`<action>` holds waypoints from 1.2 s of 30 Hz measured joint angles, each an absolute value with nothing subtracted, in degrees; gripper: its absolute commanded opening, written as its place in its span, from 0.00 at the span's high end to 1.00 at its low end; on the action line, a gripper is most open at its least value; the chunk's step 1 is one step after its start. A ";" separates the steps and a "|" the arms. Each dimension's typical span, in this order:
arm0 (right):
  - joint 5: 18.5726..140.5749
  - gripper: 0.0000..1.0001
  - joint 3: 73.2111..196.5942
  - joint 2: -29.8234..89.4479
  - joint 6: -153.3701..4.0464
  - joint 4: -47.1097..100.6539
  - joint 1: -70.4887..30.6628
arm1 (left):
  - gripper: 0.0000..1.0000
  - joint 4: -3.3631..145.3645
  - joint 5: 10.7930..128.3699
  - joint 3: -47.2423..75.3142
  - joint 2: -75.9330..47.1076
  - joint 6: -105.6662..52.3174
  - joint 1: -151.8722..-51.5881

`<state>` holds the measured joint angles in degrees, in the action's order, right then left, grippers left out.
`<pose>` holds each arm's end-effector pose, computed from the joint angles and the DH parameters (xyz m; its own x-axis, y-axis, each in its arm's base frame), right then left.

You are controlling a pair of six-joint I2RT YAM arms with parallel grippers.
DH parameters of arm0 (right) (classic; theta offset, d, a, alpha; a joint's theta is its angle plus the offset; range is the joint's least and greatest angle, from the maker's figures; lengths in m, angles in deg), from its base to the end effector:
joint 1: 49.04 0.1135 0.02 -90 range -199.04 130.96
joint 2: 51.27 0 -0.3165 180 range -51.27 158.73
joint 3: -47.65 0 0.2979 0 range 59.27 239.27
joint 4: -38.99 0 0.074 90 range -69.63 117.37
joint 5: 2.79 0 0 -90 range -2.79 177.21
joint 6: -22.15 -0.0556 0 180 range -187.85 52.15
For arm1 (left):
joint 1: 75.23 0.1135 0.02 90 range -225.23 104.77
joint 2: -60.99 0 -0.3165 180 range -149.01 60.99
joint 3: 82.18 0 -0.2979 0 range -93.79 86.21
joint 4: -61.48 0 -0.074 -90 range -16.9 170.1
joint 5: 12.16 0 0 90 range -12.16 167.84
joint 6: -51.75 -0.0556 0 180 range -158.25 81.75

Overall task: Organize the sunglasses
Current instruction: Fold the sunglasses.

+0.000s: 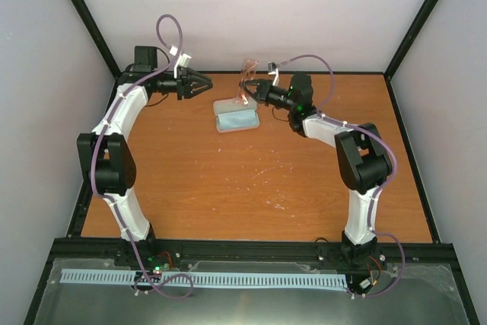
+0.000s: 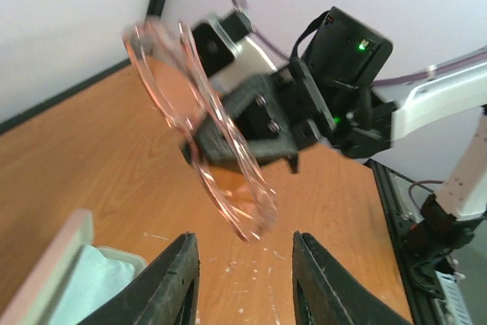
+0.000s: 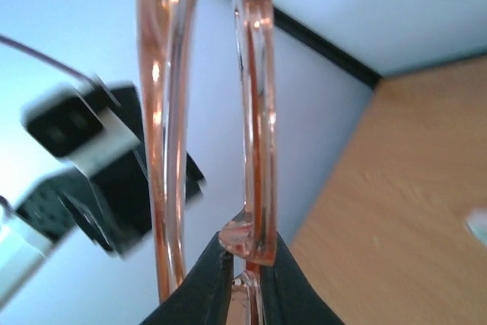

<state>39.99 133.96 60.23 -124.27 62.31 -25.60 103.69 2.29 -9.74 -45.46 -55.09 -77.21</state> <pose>0.4584 0.2432 0.2775 -0.8024 0.2689 -0.5329 -0.4967 0.1941 0.8459 0.4715 -0.0702 0.3650 -0.4150 0.0867 -0.9057 0.8966 0.2080 -0.3910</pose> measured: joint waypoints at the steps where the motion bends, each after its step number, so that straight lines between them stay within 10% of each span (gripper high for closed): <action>1: 41.22 0.97 133.72 62.07 -128.64 70.09 -25.60 | 0.64 104.31 2.08 -9.28 -45.46 -55.12 -77.51; 10: 53.39 0.97 133.86 77.63 -154.74 110.37 -24.83 | 0.59 103.61 2.75 -5.80 -45.48 -51.82 -80.84; 36: 43.07 0.97 133.92 73.83 -149.14 111.59 -23.24 | 0.65 106.62 -4.96 -18.04 -55.82 -44.69 -82.59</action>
<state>43.07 133.92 73.83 -149.14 111.59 -23.24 106.62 -4.96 -18.04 -55.82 -44.69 -82.59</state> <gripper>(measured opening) 0.050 0.359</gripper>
